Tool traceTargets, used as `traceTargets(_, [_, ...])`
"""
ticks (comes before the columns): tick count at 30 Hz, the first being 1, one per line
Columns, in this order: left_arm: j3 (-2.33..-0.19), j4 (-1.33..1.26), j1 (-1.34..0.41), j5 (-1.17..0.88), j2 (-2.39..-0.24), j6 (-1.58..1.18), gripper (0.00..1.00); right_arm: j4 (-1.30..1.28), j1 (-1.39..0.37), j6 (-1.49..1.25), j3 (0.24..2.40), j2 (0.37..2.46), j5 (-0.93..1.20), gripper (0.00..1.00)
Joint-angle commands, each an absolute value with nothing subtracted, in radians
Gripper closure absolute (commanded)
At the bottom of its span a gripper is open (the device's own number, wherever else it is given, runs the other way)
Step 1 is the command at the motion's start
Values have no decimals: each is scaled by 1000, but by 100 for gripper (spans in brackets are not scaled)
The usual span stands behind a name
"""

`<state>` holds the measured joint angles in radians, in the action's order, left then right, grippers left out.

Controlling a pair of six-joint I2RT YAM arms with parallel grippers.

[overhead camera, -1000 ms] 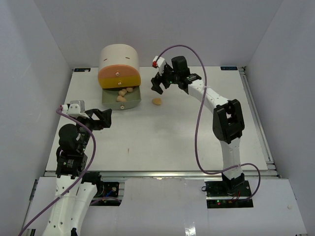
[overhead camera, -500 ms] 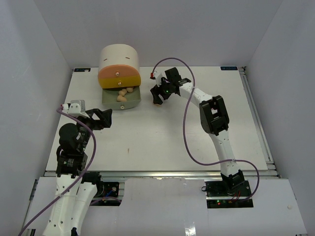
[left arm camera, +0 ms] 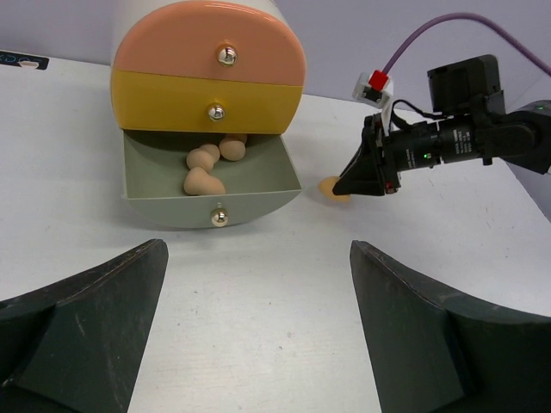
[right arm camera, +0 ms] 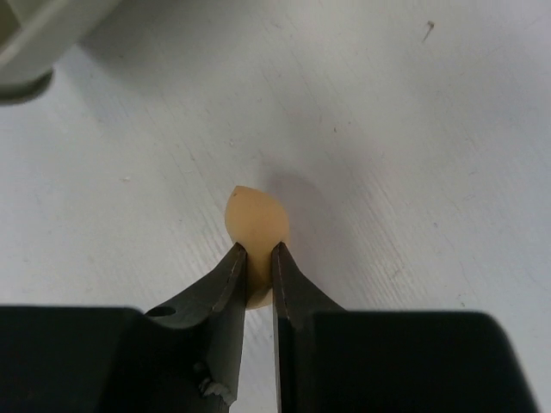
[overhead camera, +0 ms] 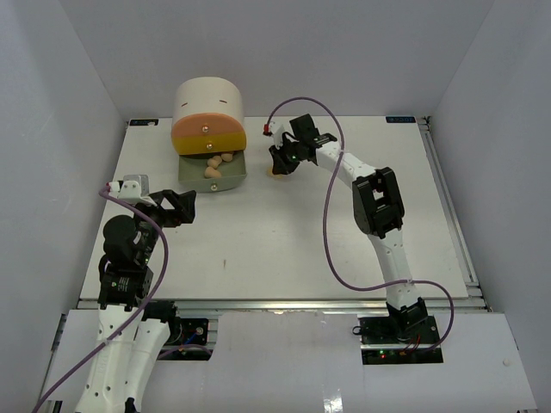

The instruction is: Organize the makeup

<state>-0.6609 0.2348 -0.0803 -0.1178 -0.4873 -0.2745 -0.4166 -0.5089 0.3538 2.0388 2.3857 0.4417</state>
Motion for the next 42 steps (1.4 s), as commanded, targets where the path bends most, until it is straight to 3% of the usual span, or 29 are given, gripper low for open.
traceTargets(1, [-653, 224, -70, -135, -486, -278, 2, -386, -561, 400, 2072, 2200, 506, 85])
traceTargets(8, [-653, 221, -66, -141, -503, -280, 2, -360, -676, 417, 2220, 2234, 452, 84])
traceTargets(17, [-653, 221, -64, -142, -523, -282, 2, -155, -779, 440, 2229, 2319, 235, 72])
traceTargets(21, [-652, 221, -64, -146, -539, -281, 2, -118, -790, 456, 2204, 2347, 161, 42])
traceTargets(22, [-653, 221, -64, -147, -542, -281, 2, -117, -787, 461, 2198, 2347, 158, 29])
traceTargets(23, [-652, 221, -63, -149, -546, -281, 2, -115, -787, 468, 2189, 2344, 157, 26])
traceTargets(28, [-638, 205, -63, -134, -568, -308, 2, -150, -770, 443, 2142, 2269, 225, 20])
traceTargets(32, [-627, 189, -63, -164, -615, -349, 2, -243, -735, 422, 2036, 2094, 418, 16])
traceTargets(34, [-624, 182, -63, -205, -663, -370, 2, -304, -700, 438, 1928, 1986, 619, 17])
traceTargets(36, [-624, 174, -59, -266, -725, -398, 3, -353, -659, 454, 1781, 1867, 838, 24])
traceTargets(38, [-622, 167, -55, -312, -794, -460, 14, -366, -625, 455, 1608, 1705, 940, 51])
traceTargets(40, [-615, 175, -54, -310, -863, -594, 40, -364, -608, 467, 1451, 1602, 931, 69])
traceTargets(41, [-616, 183, -54, -288, -925, -654, 58, -355, -604, 487, 1322, 1514, 907, 77])
traceTargets(42, [-623, 187, -53, -292, -967, -710, 71, -336, -592, 494, 1242, 1455, 878, 80])
